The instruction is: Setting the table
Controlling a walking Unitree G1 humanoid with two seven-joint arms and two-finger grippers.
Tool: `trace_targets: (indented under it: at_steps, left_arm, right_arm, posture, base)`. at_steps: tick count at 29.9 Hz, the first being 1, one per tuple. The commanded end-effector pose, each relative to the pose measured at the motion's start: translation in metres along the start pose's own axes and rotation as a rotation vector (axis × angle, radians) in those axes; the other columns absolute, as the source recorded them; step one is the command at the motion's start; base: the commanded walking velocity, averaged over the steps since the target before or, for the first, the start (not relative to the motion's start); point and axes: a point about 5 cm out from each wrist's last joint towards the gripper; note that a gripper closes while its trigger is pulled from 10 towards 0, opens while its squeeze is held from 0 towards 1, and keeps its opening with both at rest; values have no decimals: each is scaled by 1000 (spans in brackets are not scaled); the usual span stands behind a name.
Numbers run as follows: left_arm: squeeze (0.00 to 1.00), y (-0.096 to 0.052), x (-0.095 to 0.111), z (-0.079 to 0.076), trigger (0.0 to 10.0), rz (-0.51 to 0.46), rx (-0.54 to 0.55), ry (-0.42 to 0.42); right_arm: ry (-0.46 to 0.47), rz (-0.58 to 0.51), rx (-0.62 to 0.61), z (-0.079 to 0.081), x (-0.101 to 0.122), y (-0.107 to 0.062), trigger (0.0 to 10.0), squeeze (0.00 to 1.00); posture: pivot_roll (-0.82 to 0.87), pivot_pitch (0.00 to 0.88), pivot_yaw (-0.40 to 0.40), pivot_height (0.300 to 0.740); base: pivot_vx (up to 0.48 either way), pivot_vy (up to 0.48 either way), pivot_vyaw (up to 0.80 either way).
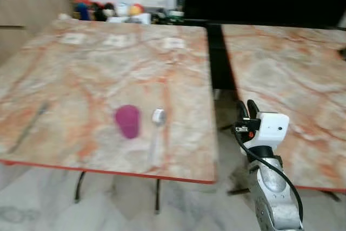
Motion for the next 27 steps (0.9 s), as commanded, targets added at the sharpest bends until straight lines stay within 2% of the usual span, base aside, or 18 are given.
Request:
trace_targets:
  at_steps: [1, 5, 9, 10, 12, 13, 14, 15, 22, 27]
  left_arm:
    - [0, 1, 1, -11, 10000, 27, -23, 15]
    - [0, 4, 16, -18, 10000, 12, -28, 19]
    - [0, 7, 36, -30, 10000, -9, -37, 22]
    - [0, 8, 47, -36, 10000, -19, -42, 24]
    - [0, 8, 49, -38, 10000, -22, -43, 25]
    - [0, 6, 28, -25, 10000, 4, -30, 21]
    - [0, 6, 28, -25, 10000, 4, -30, 21]
    - [0, 3, 14, -17, 10000, 22, -21, 17]
    - [0, 2, 8, -14, 10000, 26, -18, 4]
    - [0, 2, 7, -9, 10000, 21, -15, 2]
  right_arm:
    - [-10, 4, -54, -15, 0, -4, 10000, 0]
    - [-5, 3, -59, -14, 0, -3, 10000, 0]
    - [1, 3, -62, -13, -1, -3, 10000, 0]
    - [1, 3, -62, -12, -1, -3, 10000, 0]
    - [1, 3, -62, -12, -1, -2, 10000, 0]
    - [2, 3, -62, -12, -1, -2, 10000, 0]
    - [2, 3, -62, -12, -1, -2, 10000, 0]
    - [3, 3, -64, -12, -1, -2, 10000, 0]
    - [-10, -15, -52, -10, 2, -1, 10000, 0]
    - [-29, -26, -36, -8, 4, -1, 10000, 0]
  posture:
    - [-37, 128, -23, 740]
    - [-37, 128, -23, 740]
    - [-34, 128, -23, 740]
    - [-33, 128, -22, 740]
    - [-33, 128, -22, 740]
    - [-33, 128, -22, 740]
    - [-33, 128, -22, 740]
    - [-33, 128, -22, 740]
    - [-31, 129, -24, 740]
    - [-31, 129, -23, 740]
  base:
    - [0, 480, 0]
    - [0, 480, 0]
    - [0, 480, 0]
    - [0, 480, 0]
    - [0, 480, 0]
    - [0, 480, 0]
    - [0, 480, 0]
    - [0, 480, 0]
    - [0, 480, 0]
    - [0, 480, 748]
Point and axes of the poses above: a point about 5 cm out from each wrist's last joint towards the gripper, its own y axis pointing out of the wrist towards the gripper, its own x axis along the axis of the wrist's last joint, z = x × y, and after that the axes turned 14 degrees about y, right-handed
